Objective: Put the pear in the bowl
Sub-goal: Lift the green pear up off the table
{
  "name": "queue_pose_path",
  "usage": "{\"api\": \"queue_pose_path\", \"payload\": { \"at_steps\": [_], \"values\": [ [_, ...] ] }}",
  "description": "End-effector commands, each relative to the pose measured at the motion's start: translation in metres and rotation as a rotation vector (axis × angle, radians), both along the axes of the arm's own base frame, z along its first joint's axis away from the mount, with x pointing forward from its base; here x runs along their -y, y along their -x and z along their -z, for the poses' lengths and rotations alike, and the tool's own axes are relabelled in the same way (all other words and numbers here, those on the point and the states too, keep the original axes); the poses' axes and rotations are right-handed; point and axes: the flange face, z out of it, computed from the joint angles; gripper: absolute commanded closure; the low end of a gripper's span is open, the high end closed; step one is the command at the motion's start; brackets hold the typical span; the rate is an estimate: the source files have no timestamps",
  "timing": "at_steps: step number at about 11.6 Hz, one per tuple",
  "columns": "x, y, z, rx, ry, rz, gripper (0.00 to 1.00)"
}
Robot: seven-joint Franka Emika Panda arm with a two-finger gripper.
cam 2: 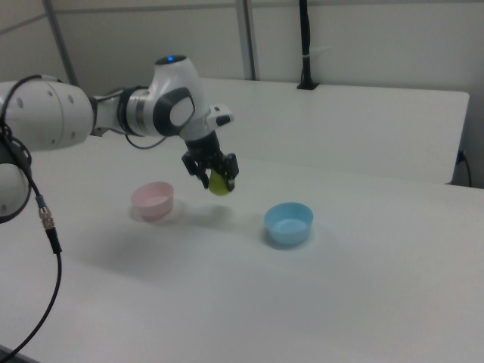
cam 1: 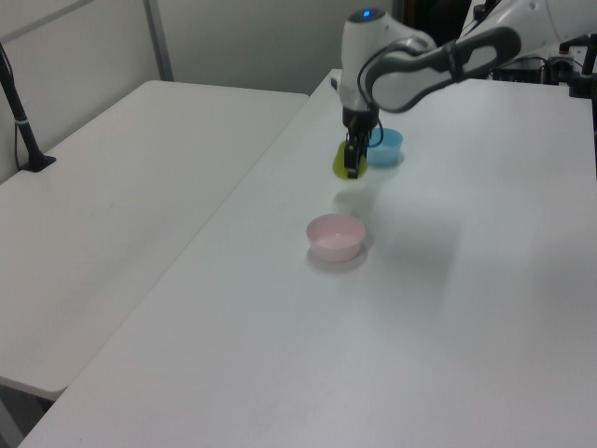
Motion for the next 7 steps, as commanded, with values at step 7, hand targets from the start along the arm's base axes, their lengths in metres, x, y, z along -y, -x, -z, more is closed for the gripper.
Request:
{"api": "queue_pose_path", "payload": {
  "at_steps": [7],
  "values": [
    [-0.086, 0.026, -0.088, 0.081, -0.093, -0.049, 0.82]
  ]
}}
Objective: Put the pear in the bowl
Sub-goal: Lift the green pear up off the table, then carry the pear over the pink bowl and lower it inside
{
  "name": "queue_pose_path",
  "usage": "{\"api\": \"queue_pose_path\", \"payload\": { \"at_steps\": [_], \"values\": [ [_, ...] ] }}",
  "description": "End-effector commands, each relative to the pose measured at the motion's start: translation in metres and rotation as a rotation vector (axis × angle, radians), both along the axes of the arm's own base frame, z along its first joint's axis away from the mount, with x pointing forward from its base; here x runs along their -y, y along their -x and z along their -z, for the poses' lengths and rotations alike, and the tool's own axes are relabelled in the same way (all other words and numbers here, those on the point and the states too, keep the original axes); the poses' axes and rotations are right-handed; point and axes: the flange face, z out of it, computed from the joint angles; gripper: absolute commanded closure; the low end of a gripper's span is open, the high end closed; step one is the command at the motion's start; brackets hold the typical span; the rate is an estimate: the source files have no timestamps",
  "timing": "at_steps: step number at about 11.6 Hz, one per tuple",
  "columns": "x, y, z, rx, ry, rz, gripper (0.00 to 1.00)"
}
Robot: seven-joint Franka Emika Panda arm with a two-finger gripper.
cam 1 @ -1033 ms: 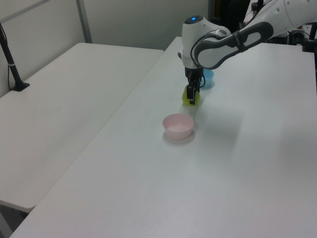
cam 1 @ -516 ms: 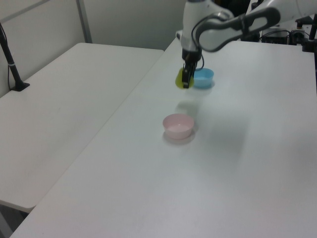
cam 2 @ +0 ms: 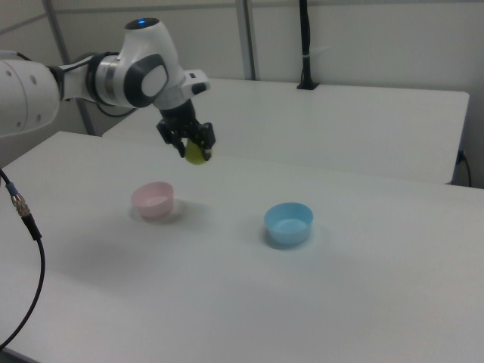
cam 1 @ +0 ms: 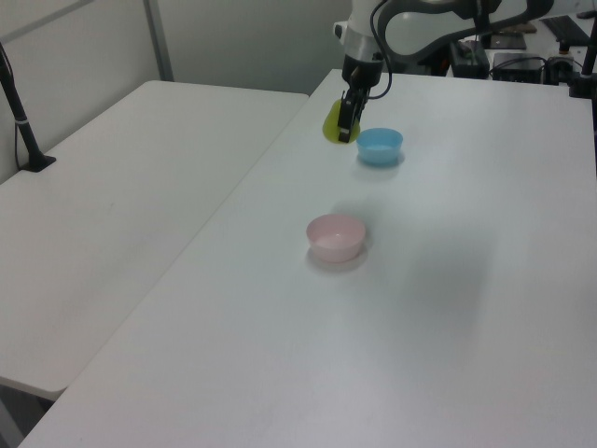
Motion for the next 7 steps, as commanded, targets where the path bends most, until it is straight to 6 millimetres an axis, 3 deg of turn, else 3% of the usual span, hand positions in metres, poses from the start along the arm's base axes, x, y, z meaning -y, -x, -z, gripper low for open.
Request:
{"api": "queue_pose_path", "payload": {
  "at_steps": [1, 4, 7],
  "values": [
    [-0.072, 0.013, 0.001, -0.016, -0.014, -0.05, 0.82],
    [-0.132, 0.021, 0.03, -0.051, -0.005, -0.092, 0.82],
    [-0.159, 0.02, 0.095, -0.124, 0.036, -0.116, 0.79]
  ]
}}
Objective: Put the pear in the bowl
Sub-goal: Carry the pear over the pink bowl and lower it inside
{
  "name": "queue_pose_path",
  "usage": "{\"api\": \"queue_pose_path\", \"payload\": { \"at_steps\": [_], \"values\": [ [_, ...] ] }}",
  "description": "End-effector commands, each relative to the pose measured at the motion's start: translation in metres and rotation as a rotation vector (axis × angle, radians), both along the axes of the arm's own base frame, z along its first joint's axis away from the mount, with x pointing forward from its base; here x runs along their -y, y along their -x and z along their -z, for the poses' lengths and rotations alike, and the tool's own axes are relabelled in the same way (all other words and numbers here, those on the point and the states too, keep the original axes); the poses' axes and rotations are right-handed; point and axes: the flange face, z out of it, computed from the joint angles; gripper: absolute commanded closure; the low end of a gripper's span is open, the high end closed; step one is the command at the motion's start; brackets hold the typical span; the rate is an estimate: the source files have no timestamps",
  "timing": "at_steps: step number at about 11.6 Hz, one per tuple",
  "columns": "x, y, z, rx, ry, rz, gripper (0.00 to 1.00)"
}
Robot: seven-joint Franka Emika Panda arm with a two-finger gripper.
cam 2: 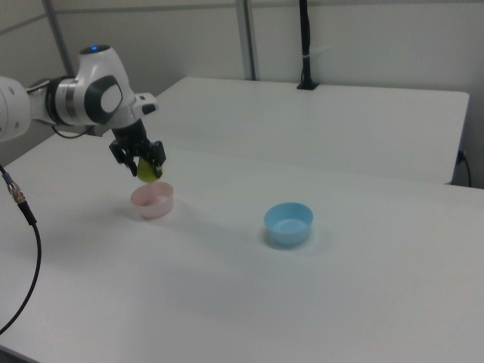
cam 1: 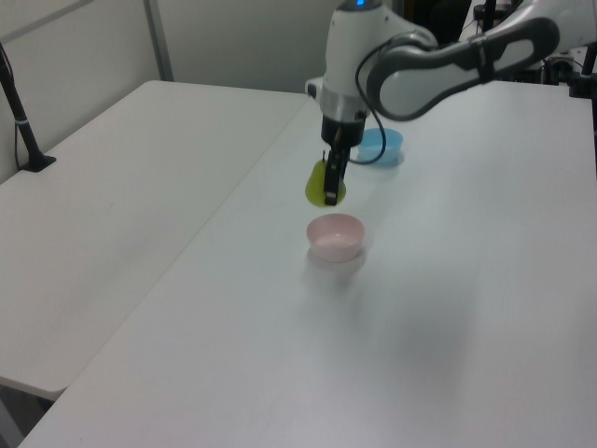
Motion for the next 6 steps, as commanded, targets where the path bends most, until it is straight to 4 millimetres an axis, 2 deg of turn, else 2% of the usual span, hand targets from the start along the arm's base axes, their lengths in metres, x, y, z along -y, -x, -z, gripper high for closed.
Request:
{"api": "queue_pose_path", "payload": {
  "at_steps": [1, 2, 3, 4, 6],
  "values": [
    [-0.019, 0.002, 0.05, -0.058, 0.036, -0.007, 0.79],
    [-0.023, 0.002, 0.065, -0.072, 0.049, -0.014, 0.76],
    [-0.023, 0.0, 0.069, -0.053, 0.048, -0.016, 0.74],
    [-0.023, -0.001, 0.069, -0.045, 0.048, -0.017, 0.52],
    [-0.018, -0.002, 0.061, -0.037, 0.04, -0.007, 0.0]
  ]
}}
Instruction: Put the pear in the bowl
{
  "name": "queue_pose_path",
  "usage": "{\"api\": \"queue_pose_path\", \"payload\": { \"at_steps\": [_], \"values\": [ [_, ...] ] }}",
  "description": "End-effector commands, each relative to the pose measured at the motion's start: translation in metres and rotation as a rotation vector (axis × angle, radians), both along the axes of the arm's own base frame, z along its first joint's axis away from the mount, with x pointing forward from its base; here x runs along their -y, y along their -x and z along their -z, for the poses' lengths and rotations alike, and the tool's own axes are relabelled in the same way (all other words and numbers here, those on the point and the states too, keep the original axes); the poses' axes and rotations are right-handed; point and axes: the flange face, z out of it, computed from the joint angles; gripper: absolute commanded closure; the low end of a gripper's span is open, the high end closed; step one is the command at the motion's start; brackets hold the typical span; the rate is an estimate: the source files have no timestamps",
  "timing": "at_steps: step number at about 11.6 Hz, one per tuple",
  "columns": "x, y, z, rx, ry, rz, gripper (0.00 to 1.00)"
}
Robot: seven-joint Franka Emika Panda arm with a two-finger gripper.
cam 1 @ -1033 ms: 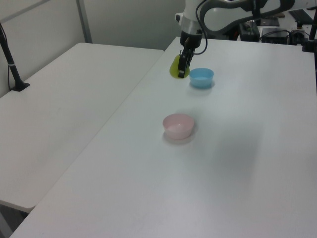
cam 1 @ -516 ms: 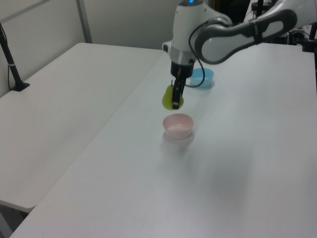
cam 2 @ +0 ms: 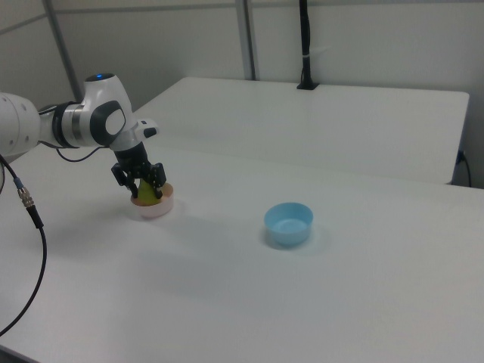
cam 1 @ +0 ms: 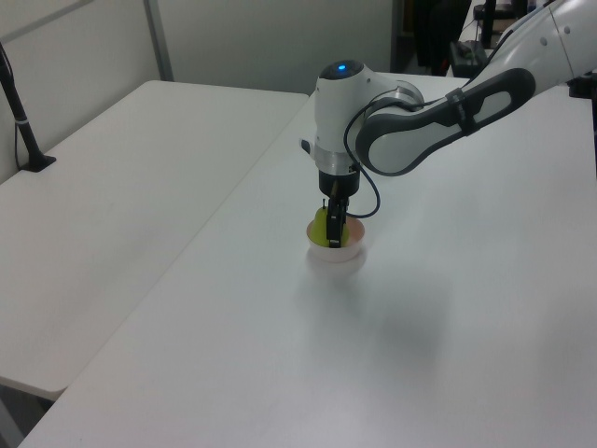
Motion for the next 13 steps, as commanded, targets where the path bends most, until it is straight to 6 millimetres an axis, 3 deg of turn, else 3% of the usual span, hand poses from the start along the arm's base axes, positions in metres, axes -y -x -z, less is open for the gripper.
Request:
{"api": "queue_pose_path", "payload": {
  "at_steps": [1, 2, 5, 7, 8, 9, 11, 13],
  "values": [
    [0.007, -0.001, -0.029, 0.048, -0.018, 0.04, 0.0],
    [0.012, 0.001, -0.05, 0.064, -0.034, 0.06, 0.0],
    [0.059, 0.019, -0.127, 0.03, -0.074, 0.208, 0.0],
    [0.113, 0.04, -0.168, -0.032, -0.104, 0.275, 0.0],
    [0.155, 0.057, -0.192, -0.038, -0.11, 0.282, 0.0],
    [0.187, 0.067, -0.205, -0.053, -0.116, 0.277, 0.0],
    [0.232, 0.078, -0.218, -0.068, -0.117, 0.321, 0.0],
    [0.255, 0.079, -0.219, -0.063, -0.084, 0.329, 0.0]
  ]
}}
